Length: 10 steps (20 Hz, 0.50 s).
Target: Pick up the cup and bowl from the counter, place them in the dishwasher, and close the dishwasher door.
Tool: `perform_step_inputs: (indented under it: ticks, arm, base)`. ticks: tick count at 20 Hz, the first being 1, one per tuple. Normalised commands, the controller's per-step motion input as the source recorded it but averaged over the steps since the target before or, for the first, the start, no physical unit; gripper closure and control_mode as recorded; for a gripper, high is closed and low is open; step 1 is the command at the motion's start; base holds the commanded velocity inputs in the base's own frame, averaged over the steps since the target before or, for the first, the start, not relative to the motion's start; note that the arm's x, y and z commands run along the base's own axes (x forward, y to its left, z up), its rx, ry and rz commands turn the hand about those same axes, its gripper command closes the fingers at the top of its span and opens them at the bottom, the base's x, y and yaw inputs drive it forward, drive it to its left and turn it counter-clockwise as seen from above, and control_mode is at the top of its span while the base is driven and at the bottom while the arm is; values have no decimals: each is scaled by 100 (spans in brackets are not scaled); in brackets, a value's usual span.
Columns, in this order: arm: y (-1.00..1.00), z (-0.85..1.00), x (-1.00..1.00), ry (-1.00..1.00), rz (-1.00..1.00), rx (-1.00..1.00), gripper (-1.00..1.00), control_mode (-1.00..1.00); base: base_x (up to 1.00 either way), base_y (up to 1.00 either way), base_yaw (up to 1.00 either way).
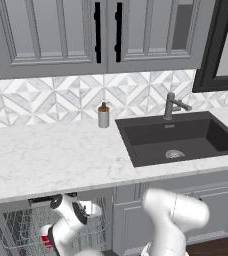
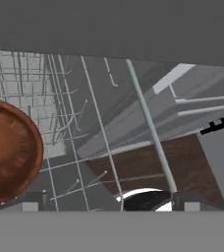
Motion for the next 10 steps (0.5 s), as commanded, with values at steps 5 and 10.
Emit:
perform_step_inputs:
  ticks: [5,10]
  arm:
    - [0,75,-77,-19,0,0,-100,-100]
    - [-6,91,-67,-19,1,5,-100,-100]
  base:
    - [0,0,0]
    - [0,0,0]
